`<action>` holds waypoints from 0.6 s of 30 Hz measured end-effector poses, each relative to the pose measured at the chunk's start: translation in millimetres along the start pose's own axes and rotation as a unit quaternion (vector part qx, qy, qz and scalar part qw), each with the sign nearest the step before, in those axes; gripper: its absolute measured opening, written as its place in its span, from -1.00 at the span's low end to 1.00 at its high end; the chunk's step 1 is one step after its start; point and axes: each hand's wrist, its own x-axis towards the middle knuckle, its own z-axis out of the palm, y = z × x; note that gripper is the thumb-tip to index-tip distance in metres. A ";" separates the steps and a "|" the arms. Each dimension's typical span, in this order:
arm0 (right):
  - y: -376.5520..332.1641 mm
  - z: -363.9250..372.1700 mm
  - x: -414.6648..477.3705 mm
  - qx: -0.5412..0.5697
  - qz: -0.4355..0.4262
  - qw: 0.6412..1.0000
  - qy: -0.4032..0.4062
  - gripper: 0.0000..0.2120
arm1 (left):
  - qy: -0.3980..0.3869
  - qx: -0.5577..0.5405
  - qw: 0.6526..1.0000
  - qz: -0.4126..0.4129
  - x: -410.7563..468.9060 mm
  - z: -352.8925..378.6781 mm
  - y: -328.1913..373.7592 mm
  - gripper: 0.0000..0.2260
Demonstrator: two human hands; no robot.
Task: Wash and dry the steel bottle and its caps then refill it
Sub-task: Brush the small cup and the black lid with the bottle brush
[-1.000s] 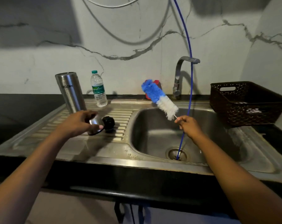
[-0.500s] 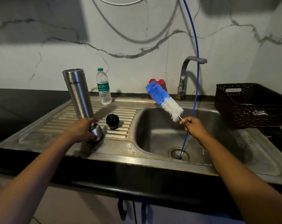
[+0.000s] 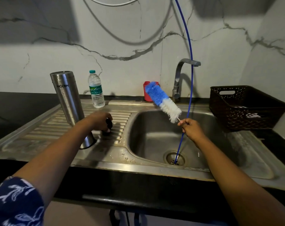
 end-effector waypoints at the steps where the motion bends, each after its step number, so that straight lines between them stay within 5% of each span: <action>1: -1.3 -1.0 -0.4 0.000 0.003 1.000 0.004 -0.85 | 0.028 -0.014 0.999 -0.005 -0.5 0.3 2.4 -0.47; 3: -3.8 -2.0 -1.7 -0.002 0.005 1.000 0.013 -0.90 | 0.113 -0.108 0.988 -0.003 -4.4 1.8 11.0 -0.54; 5: -7.8 -5.5 -2.5 -0.021 -0.008 0.999 0.031 -0.90 | 0.173 -0.311 0.934 0.023 -11.4 4.9 30.9 -0.64; 7: -14.3 -11.3 -3.9 -0.068 -0.029 0.995 0.060 -0.92 | 0.138 -0.551 0.822 0.034 -15.2 12.4 57.4 -0.74; 10: -37.5 -24.9 -7.5 -0.178 -0.076 0.975 0.111 -0.86 | 0.048 -0.793 0.608 -0.001 -0.5 27.0 86.1 -0.84; 13: -80.4 -39.1 8.9 -0.317 -0.132 0.926 0.158 -0.82 | 0.001 -0.877 0.480 -0.023 19.1 38.6 95.2 -0.91; 18: -173.1 -39.8 78.6 -0.555 -0.134 0.807 0.152 -0.77 | -0.008 -0.923 0.383 -0.040 38.6 54.8 89.6 -0.74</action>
